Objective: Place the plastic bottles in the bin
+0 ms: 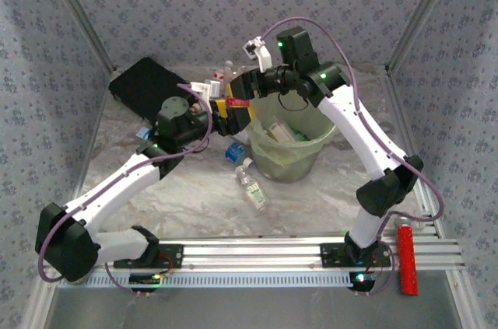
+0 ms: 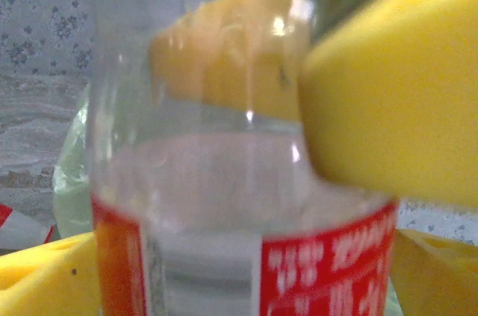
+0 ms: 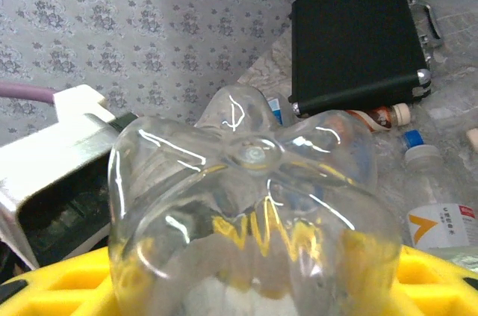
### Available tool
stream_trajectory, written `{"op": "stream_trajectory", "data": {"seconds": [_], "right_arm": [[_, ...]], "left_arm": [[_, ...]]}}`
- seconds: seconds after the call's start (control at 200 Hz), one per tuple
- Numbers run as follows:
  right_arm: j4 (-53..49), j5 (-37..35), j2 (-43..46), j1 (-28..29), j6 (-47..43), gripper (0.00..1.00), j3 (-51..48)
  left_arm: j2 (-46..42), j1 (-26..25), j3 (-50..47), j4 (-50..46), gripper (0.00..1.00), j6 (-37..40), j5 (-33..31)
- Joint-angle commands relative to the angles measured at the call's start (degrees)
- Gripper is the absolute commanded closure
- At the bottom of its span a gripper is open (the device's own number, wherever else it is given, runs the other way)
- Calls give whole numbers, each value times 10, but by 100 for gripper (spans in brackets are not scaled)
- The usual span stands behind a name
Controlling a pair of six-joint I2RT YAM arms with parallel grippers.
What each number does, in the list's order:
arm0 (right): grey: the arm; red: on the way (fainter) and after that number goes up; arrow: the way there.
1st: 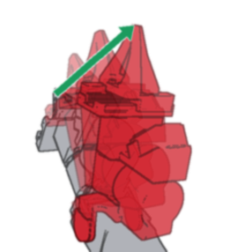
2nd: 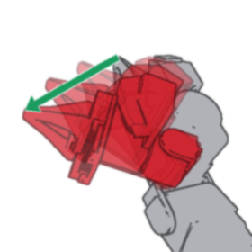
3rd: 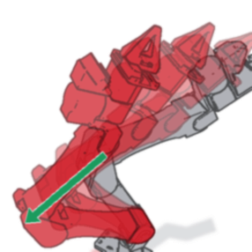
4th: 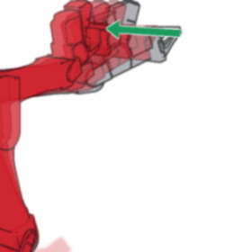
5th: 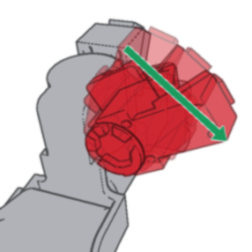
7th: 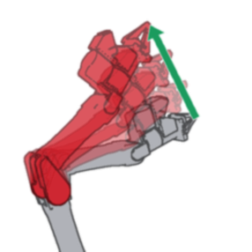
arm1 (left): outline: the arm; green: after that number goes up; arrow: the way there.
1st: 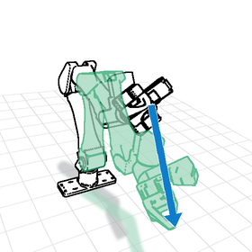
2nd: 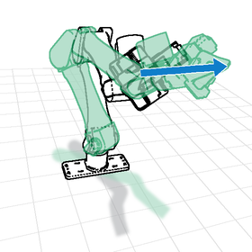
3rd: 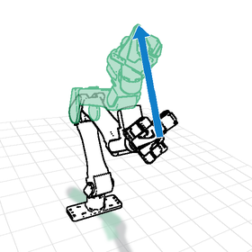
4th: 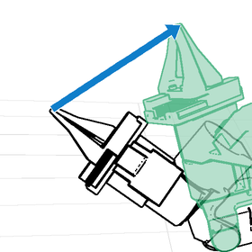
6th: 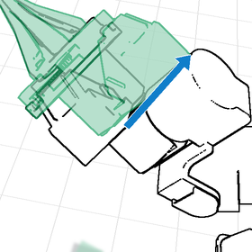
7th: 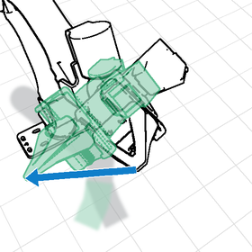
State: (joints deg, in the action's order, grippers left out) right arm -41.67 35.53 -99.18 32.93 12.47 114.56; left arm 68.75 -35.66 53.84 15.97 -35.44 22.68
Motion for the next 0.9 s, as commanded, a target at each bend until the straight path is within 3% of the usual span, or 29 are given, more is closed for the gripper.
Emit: {"op": "stream_trajectory", "data": {"seconds": [0.0,0.28,0.435,0.7,0.895], "right_arm": [[-24,-15,3,-13,-29,43,46],[-86,-81,26,-46,-69,45,82],[-147,-168,35,-63,-108,45,89],[-250,-271,28,-85,-159,46,87],[-318,-325,-3,-90,-188,46,88]], "left_arm": [[-34,-3,1,-36,1,25,-14],[-106,-2,-73,-166,0,29,-70],[-118,-2,-91,-253,0,23,-110],[-106,-3,-123,-285,0,-5,-130],[-73,-10,-135,-318,0,-98,-163]]}}
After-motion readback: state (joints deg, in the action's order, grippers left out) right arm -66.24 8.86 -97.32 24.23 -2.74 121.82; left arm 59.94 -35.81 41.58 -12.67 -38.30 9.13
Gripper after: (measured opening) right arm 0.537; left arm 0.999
